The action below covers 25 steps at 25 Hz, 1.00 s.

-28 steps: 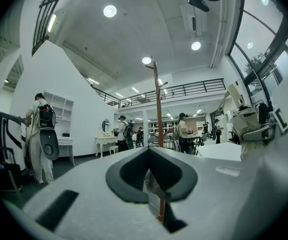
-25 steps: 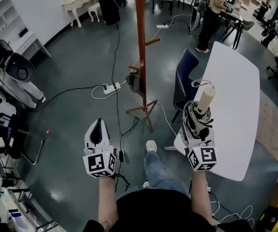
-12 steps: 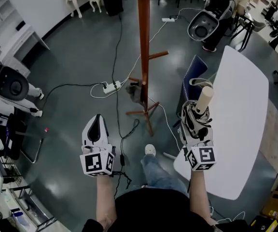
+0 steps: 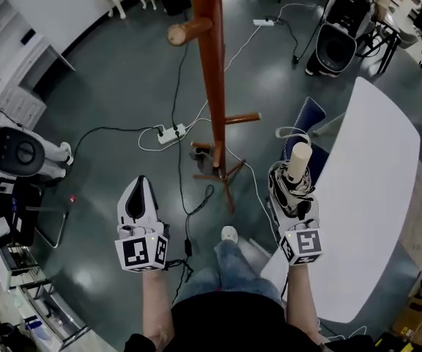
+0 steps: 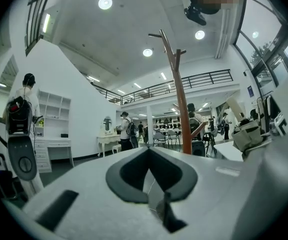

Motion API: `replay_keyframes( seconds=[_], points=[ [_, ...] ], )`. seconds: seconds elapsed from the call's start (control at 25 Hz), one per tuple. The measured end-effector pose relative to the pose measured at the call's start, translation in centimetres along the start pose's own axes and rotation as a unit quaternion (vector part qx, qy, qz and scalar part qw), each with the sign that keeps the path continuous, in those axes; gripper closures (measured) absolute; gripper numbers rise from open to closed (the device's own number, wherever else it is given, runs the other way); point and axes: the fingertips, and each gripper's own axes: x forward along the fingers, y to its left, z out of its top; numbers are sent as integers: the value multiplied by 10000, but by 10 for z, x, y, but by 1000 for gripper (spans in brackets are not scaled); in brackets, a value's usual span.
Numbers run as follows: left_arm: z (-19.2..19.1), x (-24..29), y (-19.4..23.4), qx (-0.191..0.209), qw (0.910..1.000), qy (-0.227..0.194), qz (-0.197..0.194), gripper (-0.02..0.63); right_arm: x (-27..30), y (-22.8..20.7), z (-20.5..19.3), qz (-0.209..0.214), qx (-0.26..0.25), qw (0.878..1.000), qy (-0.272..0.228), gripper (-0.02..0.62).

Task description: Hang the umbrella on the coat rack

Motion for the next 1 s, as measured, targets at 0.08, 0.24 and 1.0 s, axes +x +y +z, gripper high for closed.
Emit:
replay_keyframes(
  seconds=[0.08,0.24,1.0],
  points=[
    [0,10,-1,12,10000,8,-9,603,12,-3,-2,54,-8,10000,31,298],
    [1,20,-3,86,9999,69,-79,603,21,-5,-5,118,-41,9999,90,298],
    [16,67,13,8,9990,-15,-450,603,55,6,4,53,-273,9989,368,298]
  ],
)
